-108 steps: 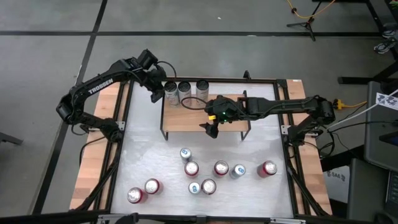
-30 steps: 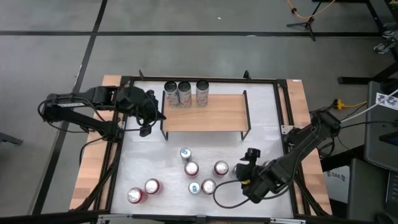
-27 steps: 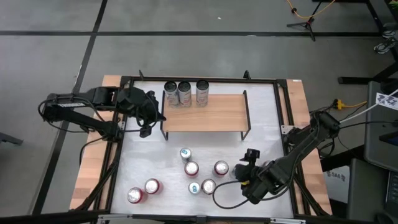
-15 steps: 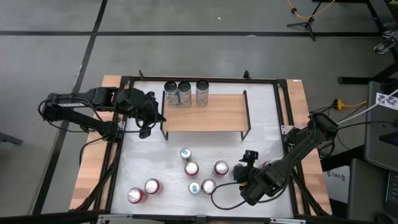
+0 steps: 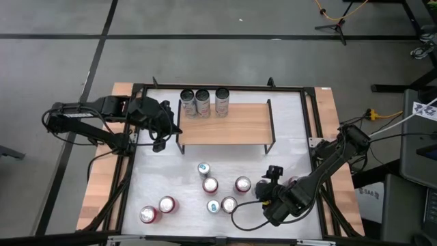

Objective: Place canned beverage on shelf
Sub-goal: Put the right blue soda can on the shelf

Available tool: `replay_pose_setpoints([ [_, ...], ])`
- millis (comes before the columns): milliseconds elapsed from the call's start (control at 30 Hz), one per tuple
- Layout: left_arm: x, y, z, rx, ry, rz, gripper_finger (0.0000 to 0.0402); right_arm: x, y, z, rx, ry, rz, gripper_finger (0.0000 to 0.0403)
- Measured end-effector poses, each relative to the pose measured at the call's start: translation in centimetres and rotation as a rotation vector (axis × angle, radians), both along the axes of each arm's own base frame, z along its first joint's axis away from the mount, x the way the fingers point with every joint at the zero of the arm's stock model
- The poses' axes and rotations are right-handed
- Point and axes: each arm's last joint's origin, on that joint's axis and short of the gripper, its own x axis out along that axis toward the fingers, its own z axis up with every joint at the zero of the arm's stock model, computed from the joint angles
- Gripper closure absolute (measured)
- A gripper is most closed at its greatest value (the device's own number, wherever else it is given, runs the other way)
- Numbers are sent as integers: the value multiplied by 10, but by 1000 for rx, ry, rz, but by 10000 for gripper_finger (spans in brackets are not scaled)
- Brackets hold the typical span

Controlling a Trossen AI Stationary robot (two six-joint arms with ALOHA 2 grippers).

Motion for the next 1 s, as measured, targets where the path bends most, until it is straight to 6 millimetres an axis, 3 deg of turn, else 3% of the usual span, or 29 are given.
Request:
replay_pose_setpoints([
  [167,0,0,0,0,0,0,402,0,0,-2,-4,1,0,38],
  [500,0,0,0,0,0,0,402,-7,-10,-35,-42,48,-33,38],
  [733,0,0,0,-17,-1,15,402,0,-12,-39,-12,13,-26,43],
  [1000,0,0,0,-17,-1,15,402,0,-11,-39,15,26,-19,129],
])
